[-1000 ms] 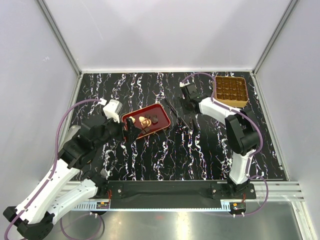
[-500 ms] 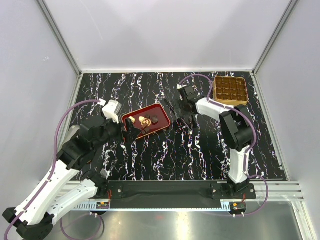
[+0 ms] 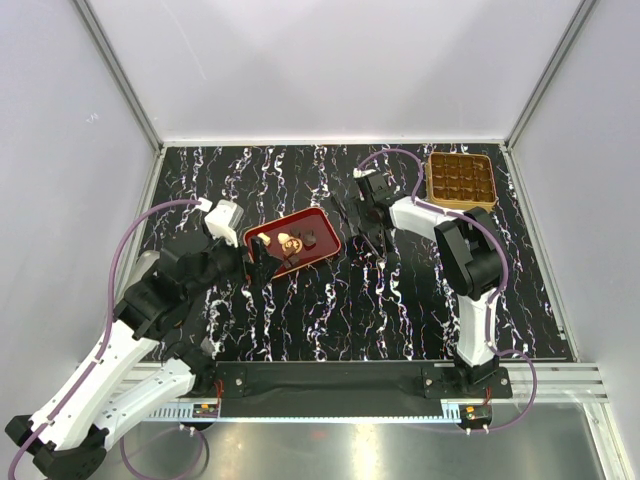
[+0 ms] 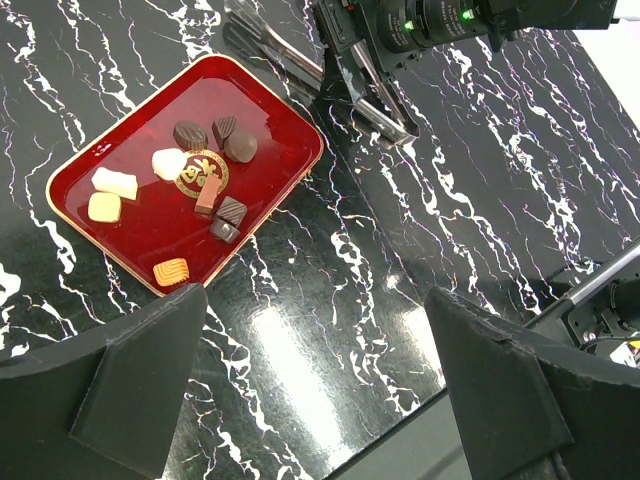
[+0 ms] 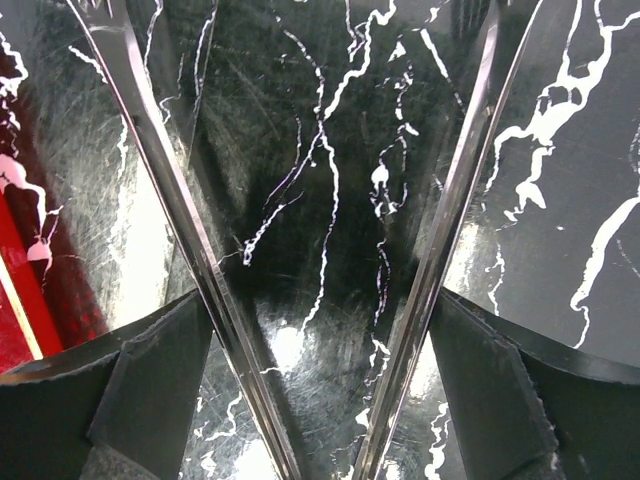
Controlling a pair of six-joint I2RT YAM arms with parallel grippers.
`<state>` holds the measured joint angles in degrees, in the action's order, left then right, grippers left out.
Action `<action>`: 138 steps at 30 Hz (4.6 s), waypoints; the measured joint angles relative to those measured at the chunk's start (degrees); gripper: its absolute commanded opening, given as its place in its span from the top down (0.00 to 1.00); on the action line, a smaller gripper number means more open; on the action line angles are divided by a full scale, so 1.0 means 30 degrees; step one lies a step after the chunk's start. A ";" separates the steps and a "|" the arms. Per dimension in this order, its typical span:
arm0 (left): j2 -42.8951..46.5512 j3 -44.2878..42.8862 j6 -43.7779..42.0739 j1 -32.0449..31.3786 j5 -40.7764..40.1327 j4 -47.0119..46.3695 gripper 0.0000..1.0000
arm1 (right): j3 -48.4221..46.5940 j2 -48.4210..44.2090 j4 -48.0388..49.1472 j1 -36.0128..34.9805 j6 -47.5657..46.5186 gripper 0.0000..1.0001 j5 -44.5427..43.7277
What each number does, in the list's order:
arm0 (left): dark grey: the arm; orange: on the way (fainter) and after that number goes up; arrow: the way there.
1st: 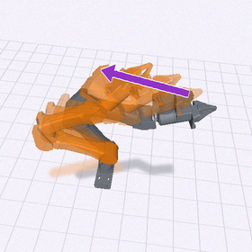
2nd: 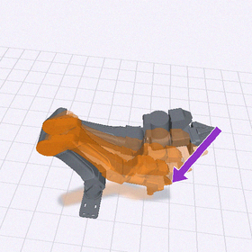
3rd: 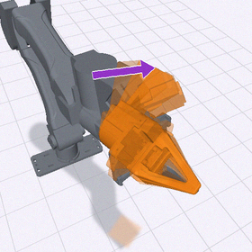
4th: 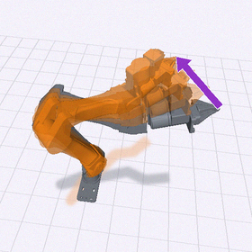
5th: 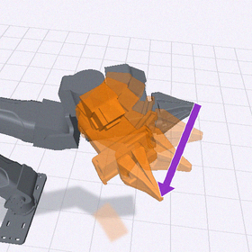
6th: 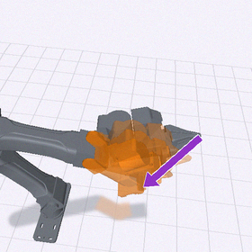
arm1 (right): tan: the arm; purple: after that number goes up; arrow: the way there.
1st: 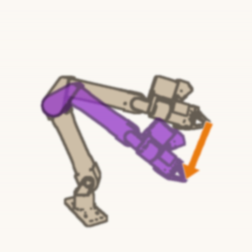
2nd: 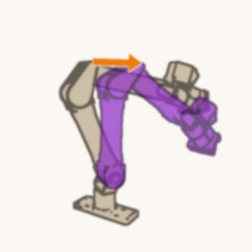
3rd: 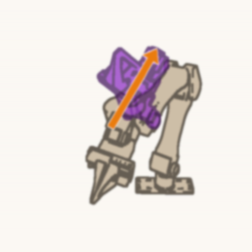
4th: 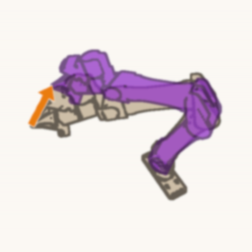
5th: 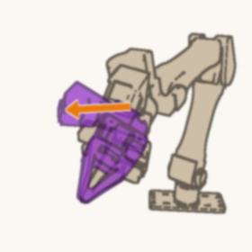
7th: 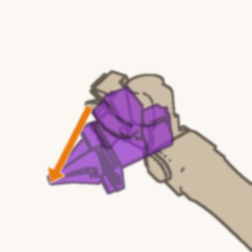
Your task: Pack the chocolate
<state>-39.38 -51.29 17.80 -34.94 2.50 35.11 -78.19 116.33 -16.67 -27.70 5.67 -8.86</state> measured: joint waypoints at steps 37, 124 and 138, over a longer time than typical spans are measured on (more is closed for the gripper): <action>0.0044 0.1683 -0.0517 0.0007 -0.1785 -0.0597 0.01 | -0.3147 -0.8444 -0.9857 -0.0015 0.2273 0.45 0.2856; 0.0612 0.1683 -0.0648 0.0007 -0.3286 -0.0583 0.01 | -0.1122 -0.6237 -0.8043 -0.7395 0.3111 0.63 -0.0889; 0.0714 0.1690 -0.0656 0.0007 -0.3279 -0.0576 0.01 | -0.3592 -0.6586 -1.0149 -0.3920 0.2484 0.64 -0.2113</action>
<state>-37.23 -46.22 15.84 -34.92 -7.33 33.39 -88.97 96.57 -47.11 -39.46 13.13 -15.20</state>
